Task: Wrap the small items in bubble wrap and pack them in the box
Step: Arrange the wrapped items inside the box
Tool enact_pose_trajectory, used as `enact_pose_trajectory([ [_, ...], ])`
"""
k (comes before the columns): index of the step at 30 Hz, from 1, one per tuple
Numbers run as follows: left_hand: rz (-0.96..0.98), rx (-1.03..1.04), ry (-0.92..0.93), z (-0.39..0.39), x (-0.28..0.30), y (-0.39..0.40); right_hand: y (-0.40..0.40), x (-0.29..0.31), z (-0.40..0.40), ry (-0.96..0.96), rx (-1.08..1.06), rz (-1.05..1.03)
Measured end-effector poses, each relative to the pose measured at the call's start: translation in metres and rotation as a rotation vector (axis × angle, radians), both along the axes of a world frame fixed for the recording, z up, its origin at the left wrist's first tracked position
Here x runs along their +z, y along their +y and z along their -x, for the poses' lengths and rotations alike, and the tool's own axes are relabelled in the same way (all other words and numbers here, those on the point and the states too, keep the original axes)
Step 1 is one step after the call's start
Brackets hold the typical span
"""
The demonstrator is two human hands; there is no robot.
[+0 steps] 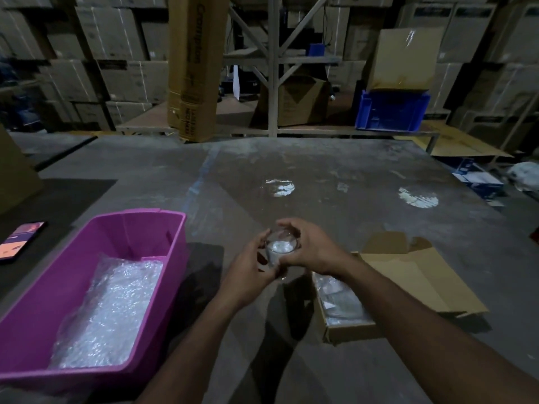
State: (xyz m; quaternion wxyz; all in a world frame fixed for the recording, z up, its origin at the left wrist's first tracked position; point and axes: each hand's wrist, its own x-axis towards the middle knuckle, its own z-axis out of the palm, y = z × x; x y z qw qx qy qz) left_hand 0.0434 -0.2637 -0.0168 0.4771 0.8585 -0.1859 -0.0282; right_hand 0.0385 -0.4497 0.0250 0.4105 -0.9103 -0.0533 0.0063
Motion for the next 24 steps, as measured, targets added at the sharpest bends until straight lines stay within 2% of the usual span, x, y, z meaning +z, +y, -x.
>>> enact_pose_trajectory([
  [3,0.053,-0.040,-0.058,-0.001,0.009,-0.019,-0.025,0.017,0.012,0.012,0.020,-0.096],
  [6,0.181,-0.079,0.043,-0.001,0.008,-0.039,-0.053,0.030,0.028,0.080,0.024,-0.191],
  [10,0.449,-0.089,0.285,0.004,0.002,-0.070,-0.081,0.027,0.046,0.118,-0.026,-0.075],
  [14,0.505,-0.090,0.398,0.011,-0.006,-0.098,-0.094,0.015,0.052,0.062,-0.056,0.078],
  [18,0.400,-0.111,0.388,0.007,-0.016,-0.106,-0.104,0.006,0.050,0.043,-0.051,0.199],
  [24,-0.046,-0.044,0.111,-0.004,-0.013,-0.100,-0.116,-0.005,0.041,0.081,-0.053,0.402],
])
